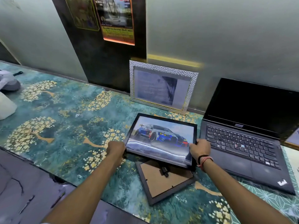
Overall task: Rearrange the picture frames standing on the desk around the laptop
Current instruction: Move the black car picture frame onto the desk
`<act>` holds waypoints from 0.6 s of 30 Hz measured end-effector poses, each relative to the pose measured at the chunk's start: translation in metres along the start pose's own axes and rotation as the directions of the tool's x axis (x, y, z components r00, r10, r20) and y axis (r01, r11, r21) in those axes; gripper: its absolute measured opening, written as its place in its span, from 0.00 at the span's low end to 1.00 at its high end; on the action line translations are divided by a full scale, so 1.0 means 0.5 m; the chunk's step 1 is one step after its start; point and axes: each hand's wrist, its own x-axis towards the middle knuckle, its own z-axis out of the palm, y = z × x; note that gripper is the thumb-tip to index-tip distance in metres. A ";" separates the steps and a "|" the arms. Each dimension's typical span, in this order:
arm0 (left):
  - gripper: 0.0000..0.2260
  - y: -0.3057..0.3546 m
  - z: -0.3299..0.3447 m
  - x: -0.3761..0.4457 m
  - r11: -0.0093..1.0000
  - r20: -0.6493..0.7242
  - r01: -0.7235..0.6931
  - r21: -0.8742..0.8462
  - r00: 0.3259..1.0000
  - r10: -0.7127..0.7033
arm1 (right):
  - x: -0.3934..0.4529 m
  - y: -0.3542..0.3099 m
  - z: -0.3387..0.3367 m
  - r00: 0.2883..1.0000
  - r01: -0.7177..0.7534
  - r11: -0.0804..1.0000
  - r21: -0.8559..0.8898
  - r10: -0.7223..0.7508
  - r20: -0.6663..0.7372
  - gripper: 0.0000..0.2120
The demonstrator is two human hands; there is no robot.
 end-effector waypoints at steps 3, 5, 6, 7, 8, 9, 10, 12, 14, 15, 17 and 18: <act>0.15 0.015 0.007 0.003 0.998 -0.068 0.040 0.040 0.997 -0.037 | 0.001 -0.004 0.012 0.999 -0.010 0.995 -0.100 0.006 -0.041 0.19; 0.16 0.032 0.010 -0.004 0.994 -0.125 0.065 0.084 0.991 -0.054 | 0.001 -0.004 0.021 0.998 -0.035 0.987 -0.156 0.027 -0.051 0.16; 0.17 0.042 0.013 -0.007 0.991 -0.133 0.064 0.118 0.990 -0.048 | 0.000 -0.008 0.022 0.998 -0.042 0.982 -0.186 0.034 -0.045 0.14; 0.18 0.049 0.016 -0.004 0.989 -0.141 0.058 0.140 0.989 -0.038 | 0.000 -0.013 0.023 0.998 -0.047 0.975 -0.216 0.040 -0.040 0.13; 0.20 0.060 0.015 0.003 0.987 -0.144 0.043 0.158 0.989 -0.020 | 0.003 -0.025 0.022 0.998 -0.053 0.970 -0.238 0.043 -0.045 0.11; 0.20 0.077 0.014 0.009 0.986 -0.143 0.021 0.163 0.990 0.003 | 0.008 -0.041 0.019 0.997 -0.054 0.967 -0.248 0.041 -0.059 0.08; 0.20 0.094 0.016 0.015 0.987 -0.147 0.000 0.161 0.989 0.024 | 0.014 -0.058 0.012 0.997 -0.041 0.973 -0.227 0.024 -0.075 0.08; 0.19 0.144 0.020 0.041 0.991 -0.120 -0.023 0.130 0.992 0.039 | 0.043 -0.103 0.001 0.996 0.021 0.988 -0.151 -0.034 -0.080 0.11; 0.17 0.206 0.030 0.066 0.993 -0.054 -0.075 0.090 0.995 0.080 | 0.074 -0.151 -0.017 0.993 0.083 0.992 -0.094 -0.090 -0.075 0.09; 0.17 0.237 0.032 0.080 0.990 -0.019 -0.126 0.063 0.992 0.127 | 0.092 -0.175 -0.023 0.992 0.094 0.994 -0.059 -0.099 -0.079 0.07; 0.21 0.296 0.041 0.114 0.971 0.052 -0.238 -0.007 0.970 0.238 | 0.126 -0.223 -0.035 0.994 0.076 0.994 0.079 -0.069 -0.086 0.09; 0.23 0.323 0.047 0.126 0.957 0.088 -0.285 -0.046 0.954 0.288 | 0.145 -0.244 -0.040 0.994 0.058 0.987 0.147 -0.044 -0.095 0.14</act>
